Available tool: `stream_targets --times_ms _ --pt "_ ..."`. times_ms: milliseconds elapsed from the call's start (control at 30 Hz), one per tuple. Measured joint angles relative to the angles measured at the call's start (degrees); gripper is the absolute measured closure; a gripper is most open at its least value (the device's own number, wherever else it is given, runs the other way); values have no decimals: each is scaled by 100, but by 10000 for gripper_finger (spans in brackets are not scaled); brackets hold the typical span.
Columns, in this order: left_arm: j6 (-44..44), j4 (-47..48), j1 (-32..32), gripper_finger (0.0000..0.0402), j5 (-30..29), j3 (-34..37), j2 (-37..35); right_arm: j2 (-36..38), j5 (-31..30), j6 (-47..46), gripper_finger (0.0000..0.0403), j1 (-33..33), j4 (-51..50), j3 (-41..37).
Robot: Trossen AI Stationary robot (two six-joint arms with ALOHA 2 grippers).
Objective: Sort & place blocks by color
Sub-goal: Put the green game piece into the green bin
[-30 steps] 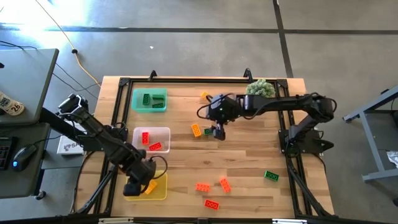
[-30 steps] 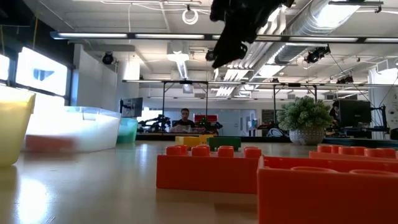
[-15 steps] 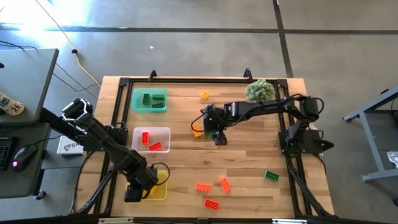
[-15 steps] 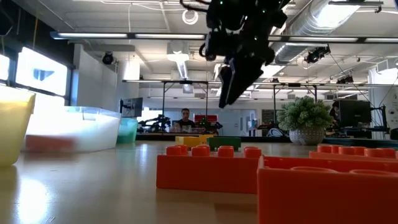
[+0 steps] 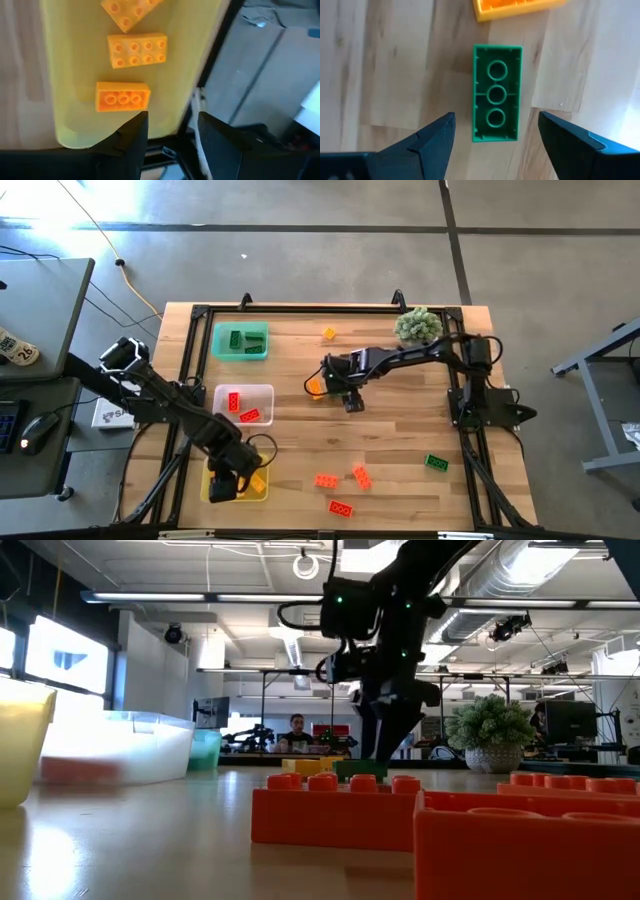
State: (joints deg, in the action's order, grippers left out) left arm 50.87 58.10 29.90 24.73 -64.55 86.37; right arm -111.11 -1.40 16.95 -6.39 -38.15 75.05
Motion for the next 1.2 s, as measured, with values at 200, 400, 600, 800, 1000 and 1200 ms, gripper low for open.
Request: stream_targets --times_ms 200,400,600,800,1000,1200 --pt "-86 -92 -134 241 292 -123 0 -145 118 3 147 -121 63 0" --pt "-343 -81 -375 241 278 -358 0 -251 296 -13 192 -160 111 0" --pt "-705 -45 -746 241 37 -391 0 -251 371 5 261 -165 108 0" --pt "-1435 199 -1166 241 -227 -391 0 -249 596 -14 295 -171 118 7" --pt "-2365 495 -1582 241 -911 -396 -156 -190 650 -217 295 -178 -71 7" --pt "-3302 519 -2196 241 -1627 -393 -503 -85 661 -631 295 -187 -295 217"
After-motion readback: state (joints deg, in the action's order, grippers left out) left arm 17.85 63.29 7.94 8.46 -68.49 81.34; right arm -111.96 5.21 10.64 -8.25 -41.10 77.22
